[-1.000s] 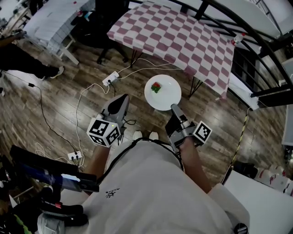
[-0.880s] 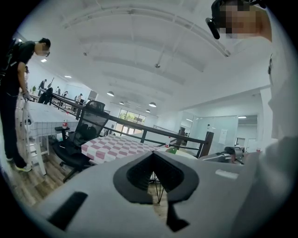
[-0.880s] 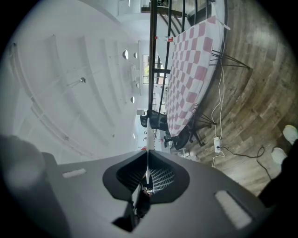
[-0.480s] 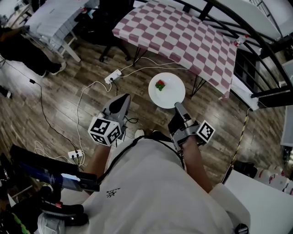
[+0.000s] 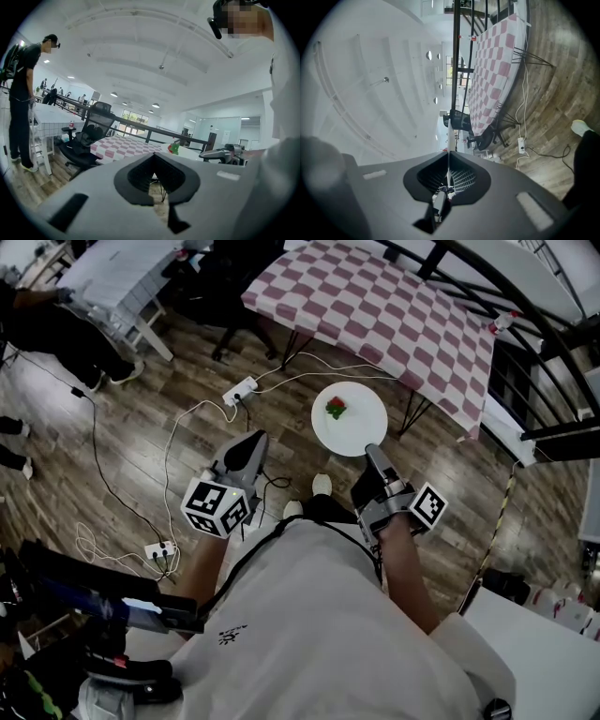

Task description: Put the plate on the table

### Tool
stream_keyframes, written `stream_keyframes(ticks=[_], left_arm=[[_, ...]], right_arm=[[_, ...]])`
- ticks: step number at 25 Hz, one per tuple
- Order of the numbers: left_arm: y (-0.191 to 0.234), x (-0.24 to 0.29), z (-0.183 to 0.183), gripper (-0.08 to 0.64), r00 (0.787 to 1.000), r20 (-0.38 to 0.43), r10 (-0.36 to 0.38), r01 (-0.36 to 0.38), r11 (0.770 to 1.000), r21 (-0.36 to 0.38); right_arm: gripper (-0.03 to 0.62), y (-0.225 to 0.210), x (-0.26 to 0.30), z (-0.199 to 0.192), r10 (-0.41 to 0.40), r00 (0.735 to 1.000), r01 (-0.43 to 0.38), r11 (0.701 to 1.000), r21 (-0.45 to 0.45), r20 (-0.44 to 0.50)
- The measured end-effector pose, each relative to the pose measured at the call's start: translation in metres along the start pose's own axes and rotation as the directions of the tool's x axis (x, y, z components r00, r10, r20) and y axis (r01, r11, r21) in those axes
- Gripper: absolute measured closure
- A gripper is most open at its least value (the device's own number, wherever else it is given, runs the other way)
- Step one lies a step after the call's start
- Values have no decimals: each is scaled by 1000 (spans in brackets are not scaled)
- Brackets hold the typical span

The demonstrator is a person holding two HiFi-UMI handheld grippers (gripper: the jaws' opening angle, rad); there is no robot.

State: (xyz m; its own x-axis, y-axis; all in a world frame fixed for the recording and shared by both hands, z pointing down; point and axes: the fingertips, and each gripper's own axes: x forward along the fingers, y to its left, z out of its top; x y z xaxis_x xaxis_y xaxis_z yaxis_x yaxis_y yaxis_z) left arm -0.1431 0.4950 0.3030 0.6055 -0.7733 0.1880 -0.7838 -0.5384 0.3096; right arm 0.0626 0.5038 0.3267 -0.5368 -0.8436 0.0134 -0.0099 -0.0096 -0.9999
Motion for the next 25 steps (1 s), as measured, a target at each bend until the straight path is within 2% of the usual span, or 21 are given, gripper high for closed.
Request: stream_keyframes(ticks=[13,25], left_arm=[[17,14,-1,558,1000,2,21,-21,999,-25],[44,88,22,558,998,-4,56,-57,998,-14]], right_arm=[[574,-3,22,11,-14,1000,14,1000,0,-12],[574,-10,87,75,-7,999,8,1000,11,-46]])
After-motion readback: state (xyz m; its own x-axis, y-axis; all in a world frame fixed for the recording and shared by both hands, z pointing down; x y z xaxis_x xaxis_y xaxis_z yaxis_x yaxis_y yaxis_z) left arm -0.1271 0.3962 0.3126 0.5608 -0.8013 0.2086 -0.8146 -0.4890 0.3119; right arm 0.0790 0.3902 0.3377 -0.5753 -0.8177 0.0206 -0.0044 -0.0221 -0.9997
